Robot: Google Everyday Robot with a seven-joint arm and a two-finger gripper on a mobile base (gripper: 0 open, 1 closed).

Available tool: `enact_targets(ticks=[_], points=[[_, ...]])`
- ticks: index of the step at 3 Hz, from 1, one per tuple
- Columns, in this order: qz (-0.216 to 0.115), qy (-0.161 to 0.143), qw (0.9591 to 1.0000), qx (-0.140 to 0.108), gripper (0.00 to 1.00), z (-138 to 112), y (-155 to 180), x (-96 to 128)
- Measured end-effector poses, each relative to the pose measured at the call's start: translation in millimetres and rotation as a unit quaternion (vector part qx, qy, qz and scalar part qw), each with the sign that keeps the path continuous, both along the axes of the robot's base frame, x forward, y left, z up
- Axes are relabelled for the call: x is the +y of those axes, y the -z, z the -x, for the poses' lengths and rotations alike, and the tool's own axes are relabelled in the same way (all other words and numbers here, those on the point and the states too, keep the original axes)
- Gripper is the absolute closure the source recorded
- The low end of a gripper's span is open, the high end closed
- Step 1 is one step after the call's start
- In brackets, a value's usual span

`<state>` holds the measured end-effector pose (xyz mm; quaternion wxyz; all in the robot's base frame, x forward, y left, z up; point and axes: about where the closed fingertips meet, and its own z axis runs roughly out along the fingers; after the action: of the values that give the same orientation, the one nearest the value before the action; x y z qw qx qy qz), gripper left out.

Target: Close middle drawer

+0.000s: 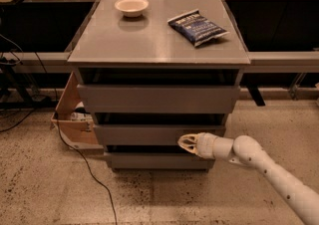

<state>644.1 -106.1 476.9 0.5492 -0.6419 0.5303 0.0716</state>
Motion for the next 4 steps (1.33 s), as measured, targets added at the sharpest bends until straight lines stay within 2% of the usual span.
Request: enact_targets(ticks=[1, 2, 3, 4], points=[[0.042, -0.008, 0.9986, 0.032, 1.00, 25.7, -38.7, -22.0], [0.090, -0.002, 0.9946, 0.051, 1.00, 44.8, -82.9, -41.2], [0.131, 0.021, 0.9894, 0.059, 1.00, 59.1, -140.3, -59.5], [0.144, 0.027, 0.9879, 0.051, 1.00, 59.4, -164.7, -62.2]])
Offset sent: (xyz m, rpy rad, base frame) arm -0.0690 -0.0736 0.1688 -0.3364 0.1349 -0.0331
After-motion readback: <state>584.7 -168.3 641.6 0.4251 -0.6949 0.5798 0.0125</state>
